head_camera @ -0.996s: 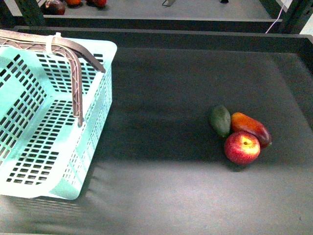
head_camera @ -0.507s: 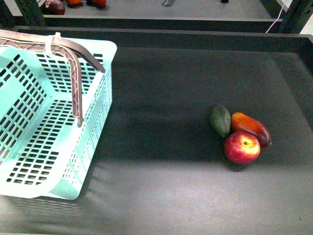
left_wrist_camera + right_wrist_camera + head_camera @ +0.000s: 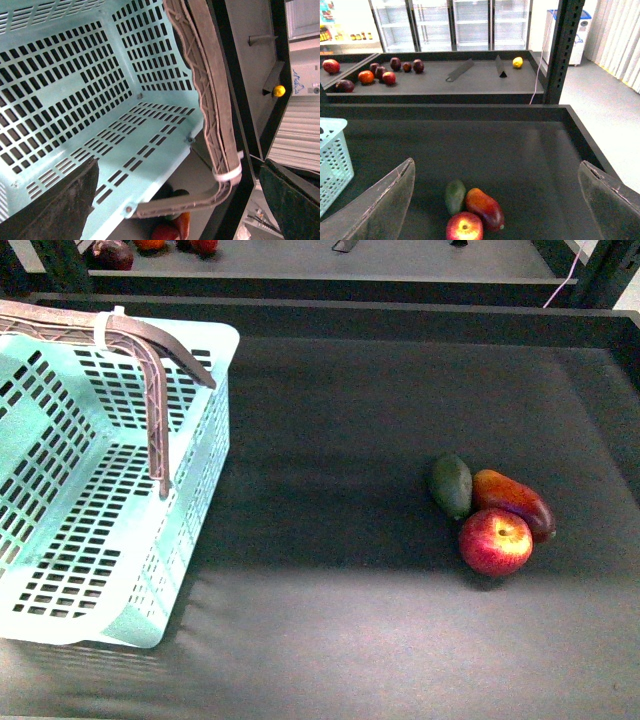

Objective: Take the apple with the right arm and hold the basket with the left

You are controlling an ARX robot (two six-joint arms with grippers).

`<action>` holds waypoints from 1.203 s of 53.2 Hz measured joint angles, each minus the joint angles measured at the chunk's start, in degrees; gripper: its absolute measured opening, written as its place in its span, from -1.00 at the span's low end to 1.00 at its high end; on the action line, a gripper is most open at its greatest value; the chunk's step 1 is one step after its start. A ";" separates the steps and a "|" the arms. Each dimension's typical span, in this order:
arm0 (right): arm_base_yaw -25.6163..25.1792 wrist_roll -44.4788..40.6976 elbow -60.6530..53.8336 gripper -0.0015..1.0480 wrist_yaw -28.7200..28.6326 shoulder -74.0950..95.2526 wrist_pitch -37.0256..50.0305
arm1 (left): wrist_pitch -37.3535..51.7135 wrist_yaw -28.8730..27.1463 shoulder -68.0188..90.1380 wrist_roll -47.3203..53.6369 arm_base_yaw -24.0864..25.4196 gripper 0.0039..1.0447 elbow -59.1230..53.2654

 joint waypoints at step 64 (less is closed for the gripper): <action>0.00 0.00 0.00 0.83 0.00 0.00 0.00 | -6.95 -5.92 28.22 -5.51 1.70 -0.18 26.03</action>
